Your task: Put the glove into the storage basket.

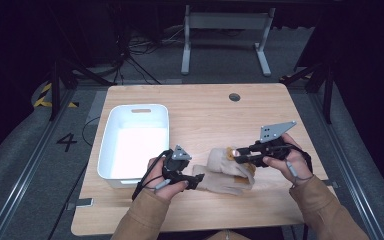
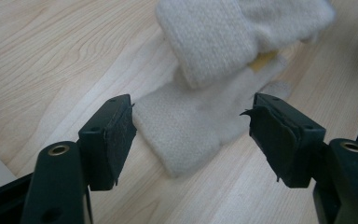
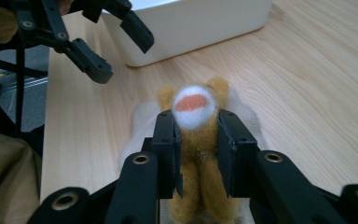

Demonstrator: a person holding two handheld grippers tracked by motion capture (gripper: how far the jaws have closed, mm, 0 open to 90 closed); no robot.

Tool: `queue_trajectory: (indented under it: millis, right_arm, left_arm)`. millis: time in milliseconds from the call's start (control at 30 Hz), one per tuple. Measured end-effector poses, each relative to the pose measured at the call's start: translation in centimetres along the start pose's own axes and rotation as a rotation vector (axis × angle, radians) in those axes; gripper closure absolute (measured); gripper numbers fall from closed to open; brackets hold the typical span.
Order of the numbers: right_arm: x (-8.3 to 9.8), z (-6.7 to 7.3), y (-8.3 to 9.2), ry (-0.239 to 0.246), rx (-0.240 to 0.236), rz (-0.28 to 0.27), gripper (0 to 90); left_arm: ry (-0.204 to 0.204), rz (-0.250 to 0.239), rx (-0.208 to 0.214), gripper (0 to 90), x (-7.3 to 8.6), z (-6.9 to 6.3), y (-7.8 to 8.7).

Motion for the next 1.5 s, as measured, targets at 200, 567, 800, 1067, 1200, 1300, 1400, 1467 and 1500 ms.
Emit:
queue_trajectory:
  millis: [200,567,800,1067,1200,1300,1400,1467,1500]
  right_arm:
    - [-0.2,1.1,-1.3,0.025,-0.031,0.009,70.9]
    - [0.3,1.8,-3.2,0.04,-0.058,0.048,70.7]
    - [0.6,1.7,-3.8,0.036,-0.064,0.06,70.5]
    - [1.4,1.4,-4.7,0.024,-0.074,0.101,70.0]
    - [2.0,1.2,-5.2,0.024,-0.065,0.134,69.7]
    - [2.4,1.0,-5.5,0.022,-0.061,0.152,69.6]
    - [2.6,1.0,-5.7,0.024,-0.059,0.172,69.3]
    - [2.8,1.0,-5.8,0.026,-0.052,0.184,69.2]
    - [2.8,0.9,-5.9,0.03,-0.046,0.19,69.2]
  left_arm:
    - [-0.004,0.0,-0.001,31.3,0.0,0.0,0.0]
    - [-0.002,0.001,-0.002,31.2,0.0,0.0,-0.1]
    - [-0.002,-0.001,-0.002,31.2,0.0,0.1,0.0]
    - [-0.007,0.0,-0.008,31.2,0.0,0.2,0.0]
    - [-0.043,-0.001,0.001,36.7,-0.2,0.2,0.0]
    - [-0.038,0.031,-0.009,38.8,0.0,0.3,0.1]
    - [-0.02,0.068,-0.019,37.8,0.4,0.5,0.1]
    - [-0.006,0.072,-0.008,35.6,0.5,0.5,0.1]
    - [-0.002,0.076,-0.005,34.8,0.5,0.4,0.0]
Point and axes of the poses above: each handheld gripper's, and its own axes: y roughly backward along the jaws, x roughly out of its underside, z roughly to its left, the point moved 9 cm from there along -y, roughly forward along the jaws, and after that the axes turned 7 degrees about z, right-handed, at the moved point
